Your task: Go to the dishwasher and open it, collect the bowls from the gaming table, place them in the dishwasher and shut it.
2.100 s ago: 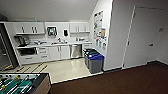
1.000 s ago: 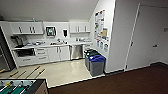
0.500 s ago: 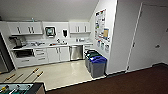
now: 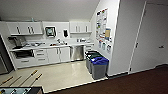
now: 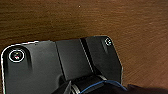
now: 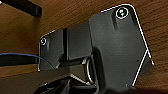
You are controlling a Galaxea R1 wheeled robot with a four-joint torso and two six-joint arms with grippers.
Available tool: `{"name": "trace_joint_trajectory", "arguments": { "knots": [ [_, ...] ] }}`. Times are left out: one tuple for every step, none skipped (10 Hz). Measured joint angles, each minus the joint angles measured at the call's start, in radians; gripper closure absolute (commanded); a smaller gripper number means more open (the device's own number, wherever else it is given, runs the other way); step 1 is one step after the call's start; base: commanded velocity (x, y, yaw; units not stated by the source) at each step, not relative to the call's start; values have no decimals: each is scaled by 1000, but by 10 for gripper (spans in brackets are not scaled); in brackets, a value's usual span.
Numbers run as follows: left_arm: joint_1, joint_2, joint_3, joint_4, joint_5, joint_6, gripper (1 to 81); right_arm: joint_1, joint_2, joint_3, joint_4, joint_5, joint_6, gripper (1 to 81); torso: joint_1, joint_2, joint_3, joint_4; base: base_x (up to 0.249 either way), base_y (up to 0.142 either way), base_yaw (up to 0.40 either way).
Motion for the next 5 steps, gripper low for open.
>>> {"name": "trace_joint_trajectory", "arguments": {
  "knots": [
    [-2, -1, 0, 0, 0, 0, 10, 0, 0, 0, 0, 0, 0, 10, 0, 0, 0, 25, 146, 0, 0],
    [0, 0, 0, 0, 0, 0, 10, 2, 0, 0, 0, 0, 0, 10, 0, 0, 0, 56, 146, 0, 0],
    [5, -1, 0, 0, 1, 0, 10, 6, 0, 0, 0, 1, 0, 10, 0, 0, 0, 77, 146, 0, 0],
    [8, -1, 0, 0, 1, 0, 10, 6, 0, 0, 0, 2, 0, 10, 0, 0, 0, 85, 146, 0, 0],
    [9, -1, 0, 0, 1, 0, 10, 6, 1, 0, 0, 2, 0, 10, 0, 0, 0, 86, 146, 0, 0]
  ]
}}
